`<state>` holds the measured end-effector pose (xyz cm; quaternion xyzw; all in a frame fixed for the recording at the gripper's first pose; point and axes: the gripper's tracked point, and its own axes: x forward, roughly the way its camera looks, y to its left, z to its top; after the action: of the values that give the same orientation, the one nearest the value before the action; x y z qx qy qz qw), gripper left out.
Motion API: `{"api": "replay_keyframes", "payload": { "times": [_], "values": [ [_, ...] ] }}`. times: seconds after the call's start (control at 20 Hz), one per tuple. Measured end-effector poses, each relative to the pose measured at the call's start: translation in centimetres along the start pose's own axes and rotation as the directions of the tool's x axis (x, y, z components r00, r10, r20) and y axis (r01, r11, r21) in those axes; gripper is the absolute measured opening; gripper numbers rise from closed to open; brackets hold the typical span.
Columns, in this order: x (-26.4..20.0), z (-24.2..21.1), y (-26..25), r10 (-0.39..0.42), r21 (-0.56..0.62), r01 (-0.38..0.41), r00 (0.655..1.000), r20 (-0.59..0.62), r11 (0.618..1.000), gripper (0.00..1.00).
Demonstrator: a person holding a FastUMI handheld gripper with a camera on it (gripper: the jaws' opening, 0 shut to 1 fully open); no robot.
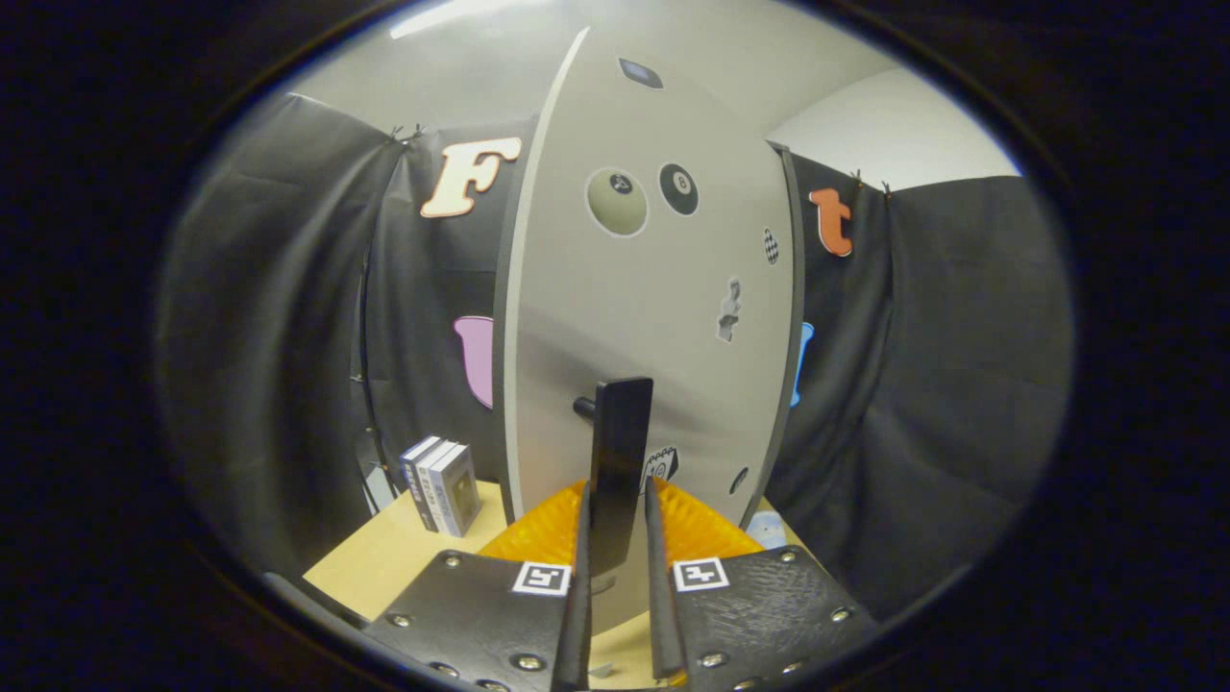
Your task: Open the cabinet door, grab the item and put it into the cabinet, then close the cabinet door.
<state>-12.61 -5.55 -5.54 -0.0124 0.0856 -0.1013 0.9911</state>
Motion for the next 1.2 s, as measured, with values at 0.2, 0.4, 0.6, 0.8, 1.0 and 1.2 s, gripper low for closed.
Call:
{"api": "replay_keyframes", "payload": {
  "times": [0.2,0.4,0.6,0.8,1.0,1.2],
  "values": [
    [-0.8,-0.2,-1.2,-0.029,0.013,0.029,1.000,-0.010,0.999,0.25],
    [-2.0,-0.5,-2.8,-0.080,0.021,0.080,0.997,-0.013,0.997,0.25],
    [-3.6,-0.9,-5.5,-0.122,0.025,0.122,0.992,-0.027,0.992,0.25],
    [-5.9,-0.9,-7.3,-0.135,0.024,0.136,0.990,-0.038,0.990,0.16],
    [-5.6,-1.4,-8.6,-0.185,-0.006,0.185,0.982,-0.038,0.983,0.06],
    [-6.4,-1.8,-11.0,-0.232,0.023,0.233,0.971,-0.050,0.972,0.06]
  ]
}}
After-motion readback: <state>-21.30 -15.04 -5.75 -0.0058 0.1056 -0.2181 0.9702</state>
